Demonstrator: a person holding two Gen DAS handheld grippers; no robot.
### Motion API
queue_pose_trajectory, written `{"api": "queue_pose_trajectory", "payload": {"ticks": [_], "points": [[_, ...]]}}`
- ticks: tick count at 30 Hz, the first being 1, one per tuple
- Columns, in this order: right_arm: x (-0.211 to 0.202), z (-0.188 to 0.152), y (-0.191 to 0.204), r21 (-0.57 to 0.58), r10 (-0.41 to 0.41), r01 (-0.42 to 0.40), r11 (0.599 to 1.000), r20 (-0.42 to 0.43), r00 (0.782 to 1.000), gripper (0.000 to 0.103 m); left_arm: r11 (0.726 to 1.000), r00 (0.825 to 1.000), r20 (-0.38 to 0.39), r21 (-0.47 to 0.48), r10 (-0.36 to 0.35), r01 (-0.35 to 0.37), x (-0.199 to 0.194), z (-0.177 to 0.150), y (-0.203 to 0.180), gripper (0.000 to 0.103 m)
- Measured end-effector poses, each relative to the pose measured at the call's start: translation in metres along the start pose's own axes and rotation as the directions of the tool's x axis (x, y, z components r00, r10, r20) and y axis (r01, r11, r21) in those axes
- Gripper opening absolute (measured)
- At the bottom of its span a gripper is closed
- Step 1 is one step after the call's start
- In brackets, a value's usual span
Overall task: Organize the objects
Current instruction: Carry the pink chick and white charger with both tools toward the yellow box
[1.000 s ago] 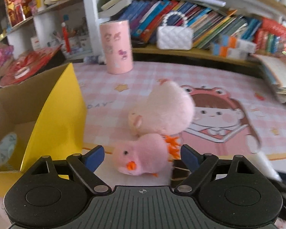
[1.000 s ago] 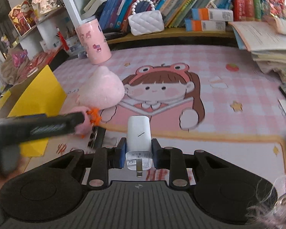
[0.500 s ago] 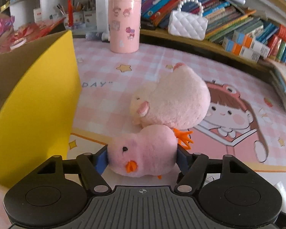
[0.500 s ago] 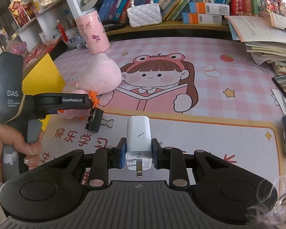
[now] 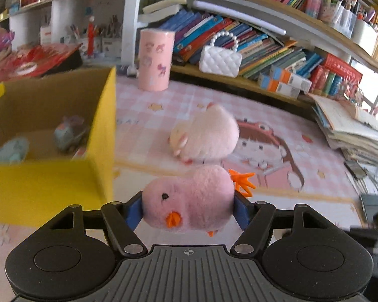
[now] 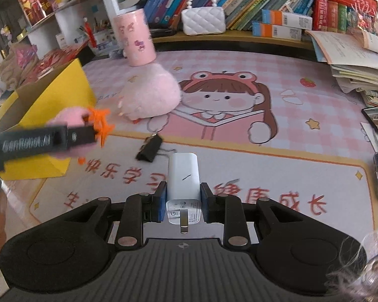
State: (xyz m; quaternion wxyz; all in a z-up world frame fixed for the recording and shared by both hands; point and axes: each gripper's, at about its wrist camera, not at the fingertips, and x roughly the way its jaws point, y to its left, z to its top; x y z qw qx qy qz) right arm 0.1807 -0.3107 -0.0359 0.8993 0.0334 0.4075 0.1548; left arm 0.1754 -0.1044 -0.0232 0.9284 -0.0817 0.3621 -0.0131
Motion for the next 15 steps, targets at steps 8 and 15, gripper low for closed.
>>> {"api": "queue_pose_trajectory", "payload": {"ticks": [8,15], "points": [[-0.004,-0.005,0.056,-0.065,0.036,-0.036,0.997,0.0,0.999,0.025,1.0,1.0,0.009,-0.028,0.011,-0.01,-0.039,-0.021,0.045,0.07],[-0.006,-0.014,0.12,-0.157,0.082,-0.083,0.984,-0.014,0.997,0.025,0.995,0.998,0.033,-0.087,0.061,-0.058,-0.072,-0.035,0.096,0.07]]}}
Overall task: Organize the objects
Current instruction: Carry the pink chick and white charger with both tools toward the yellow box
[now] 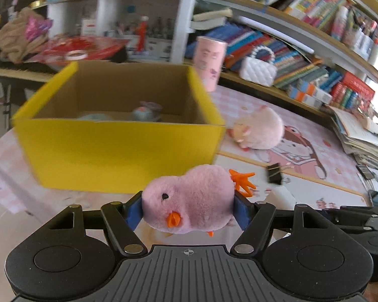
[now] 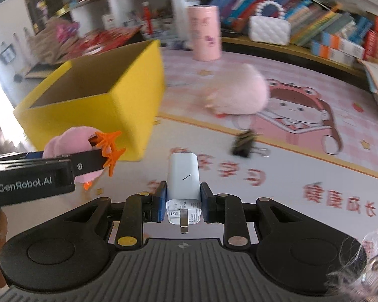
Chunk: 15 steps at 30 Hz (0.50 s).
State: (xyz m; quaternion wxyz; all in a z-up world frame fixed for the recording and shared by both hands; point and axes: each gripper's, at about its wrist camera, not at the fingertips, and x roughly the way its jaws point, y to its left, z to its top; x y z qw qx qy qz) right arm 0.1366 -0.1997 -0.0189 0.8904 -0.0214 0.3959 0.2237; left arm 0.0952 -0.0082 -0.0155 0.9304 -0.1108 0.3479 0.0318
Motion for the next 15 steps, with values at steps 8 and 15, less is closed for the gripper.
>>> {"api": "queue_pose_trajectory", "payload": {"ticks": [8,15], "points": [[-0.003,-0.013,0.06,-0.04,0.019,-0.02,0.999,-0.015,1.0,0.025,1.0,1.0,-0.001,-0.018,0.012,-0.012,-0.029,-0.013,0.049,0.07],[-0.01,-0.022,0.1,-0.046,0.017,-0.017,0.999,-0.004,1.0,0.025,1.0,1.0,0.009,-0.019,0.011,-0.011,-0.047,-0.02,0.079,0.07]]}}
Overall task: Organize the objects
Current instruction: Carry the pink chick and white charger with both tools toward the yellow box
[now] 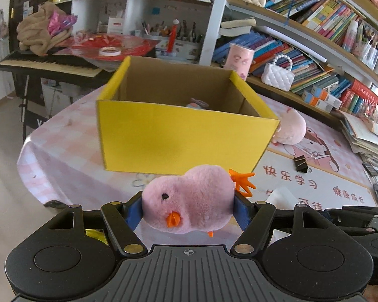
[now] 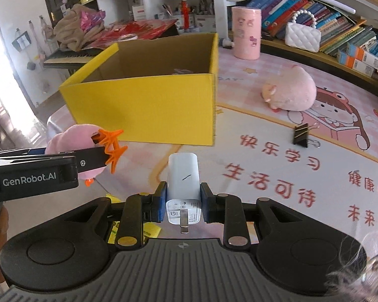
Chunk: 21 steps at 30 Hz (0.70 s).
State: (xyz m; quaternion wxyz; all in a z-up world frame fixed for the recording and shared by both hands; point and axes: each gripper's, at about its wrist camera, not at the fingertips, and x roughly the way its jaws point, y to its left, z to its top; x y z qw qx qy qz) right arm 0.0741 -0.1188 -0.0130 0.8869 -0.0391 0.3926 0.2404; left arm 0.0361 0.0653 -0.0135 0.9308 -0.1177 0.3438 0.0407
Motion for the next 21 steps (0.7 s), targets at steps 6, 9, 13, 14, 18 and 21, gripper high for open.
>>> {"api": "queue_pose_trajectory", "payload": {"ticks": [6,9,13,14,18,21], "points": [[-0.003,-0.004,0.024,-0.002,-0.003,0.003,1.0,0.008,1.0,0.025,1.0,1.0,0.013,0.004,-0.009,0.009,-0.013,-0.004,0.02,0.07],[-0.005,-0.007,0.035,-0.001,-0.005,0.005,1.0,0.013,1.0,0.025,1.0,1.0,0.017,0.007,-0.012,0.012,-0.019,-0.006,0.028,0.07],[-0.007,-0.011,0.048,0.0,-0.006,0.006,1.0,0.02,1.0,0.025,1.0,1.0,0.021,0.012,-0.014,0.014,-0.024,-0.008,0.038,0.07],[-0.007,-0.012,0.05,0.001,-0.006,0.006,1.0,0.021,1.0,0.025,1.0,1.0,0.022,0.015,-0.015,0.015,-0.026,-0.008,0.04,0.07],[-0.008,-0.015,0.061,0.007,-0.008,0.008,1.0,0.027,1.0,0.025,1.0,1.0,0.026,0.023,-0.018,0.017,-0.031,-0.01,0.049,0.07],[-0.008,-0.017,0.068,0.01,-0.009,0.009,1.0,0.03,1.0,0.025,0.999,0.999,0.03,0.028,-0.018,0.017,-0.035,-0.011,0.054,0.07]]}}
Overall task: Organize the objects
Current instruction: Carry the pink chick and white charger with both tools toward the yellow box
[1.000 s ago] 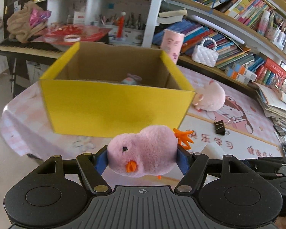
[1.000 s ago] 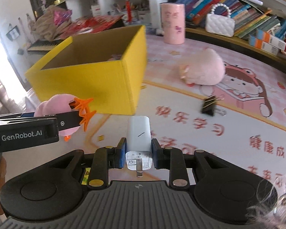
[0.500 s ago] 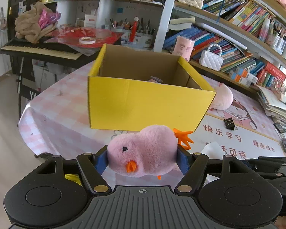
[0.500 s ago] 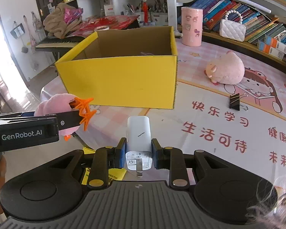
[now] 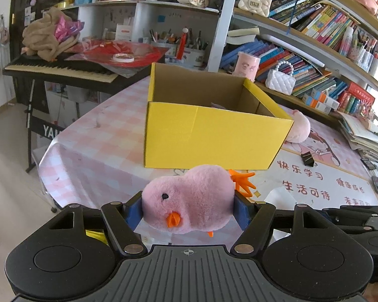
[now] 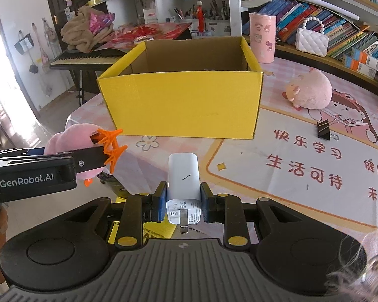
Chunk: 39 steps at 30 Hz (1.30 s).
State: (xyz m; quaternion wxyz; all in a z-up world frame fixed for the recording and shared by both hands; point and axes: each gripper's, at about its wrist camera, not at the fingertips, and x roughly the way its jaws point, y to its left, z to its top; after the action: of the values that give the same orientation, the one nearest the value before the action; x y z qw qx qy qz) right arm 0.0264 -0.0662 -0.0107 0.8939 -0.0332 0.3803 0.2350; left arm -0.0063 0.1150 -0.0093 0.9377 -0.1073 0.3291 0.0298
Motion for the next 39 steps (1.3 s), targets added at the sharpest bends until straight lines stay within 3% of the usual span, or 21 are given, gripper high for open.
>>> {"api": "queue_pose_trajectory", "payload": {"ticks": [16,24,29,33,39], "points": [[0.007,0.001,0.019,-0.041,-0.002,0.0,0.999,-0.038,0.999,0.025,0.999,1.0,0.005,-0.035,-0.003,0.004,0.001,-0.002,0.013,0.07],[0.022,0.022,0.01,-0.062,0.019,-0.021,0.998,-0.021,1.0,0.025,1.0,0.998,0.061,-0.011,0.013,-0.012,0.011,0.021,0.004,0.07],[0.028,0.049,-0.001,-0.088,0.029,-0.026,0.996,0.04,0.999,0.025,0.999,0.988,0.15,0.043,0.021,-0.027,0.018,0.053,-0.008,0.07],[0.022,0.083,-0.013,-0.106,0.025,-0.007,0.994,0.172,0.985,0.025,0.997,0.975,0.22,0.073,0.022,-0.039,0.028,0.081,-0.016,0.07],[0.04,0.125,-0.036,-0.112,0.013,0.014,0.994,0.236,0.972,0.024,0.993,0.97,0.235,0.087,0.06,-0.082,0.06,0.108,-0.024,0.07]]}}
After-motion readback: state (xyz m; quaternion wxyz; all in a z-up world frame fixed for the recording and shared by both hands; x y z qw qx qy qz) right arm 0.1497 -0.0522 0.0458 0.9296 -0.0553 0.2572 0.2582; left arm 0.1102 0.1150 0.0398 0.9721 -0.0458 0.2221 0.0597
